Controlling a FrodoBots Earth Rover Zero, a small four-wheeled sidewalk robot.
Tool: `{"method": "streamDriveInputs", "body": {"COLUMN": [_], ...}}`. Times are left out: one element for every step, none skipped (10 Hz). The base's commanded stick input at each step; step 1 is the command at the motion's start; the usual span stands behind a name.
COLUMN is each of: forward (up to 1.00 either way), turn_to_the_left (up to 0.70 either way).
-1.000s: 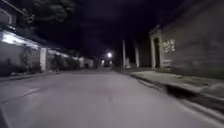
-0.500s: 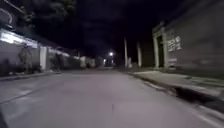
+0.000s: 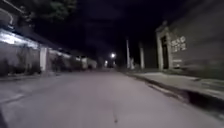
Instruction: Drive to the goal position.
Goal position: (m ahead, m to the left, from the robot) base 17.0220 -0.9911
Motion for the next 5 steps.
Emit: {"method": "streamDriveInputs", "body": {"forward": [0.70, 0.70, 0.70, 0.70, 0.70], "turn_to_the_left": [0.00, 0.00, 0.00, 0.00, 0.00]}}
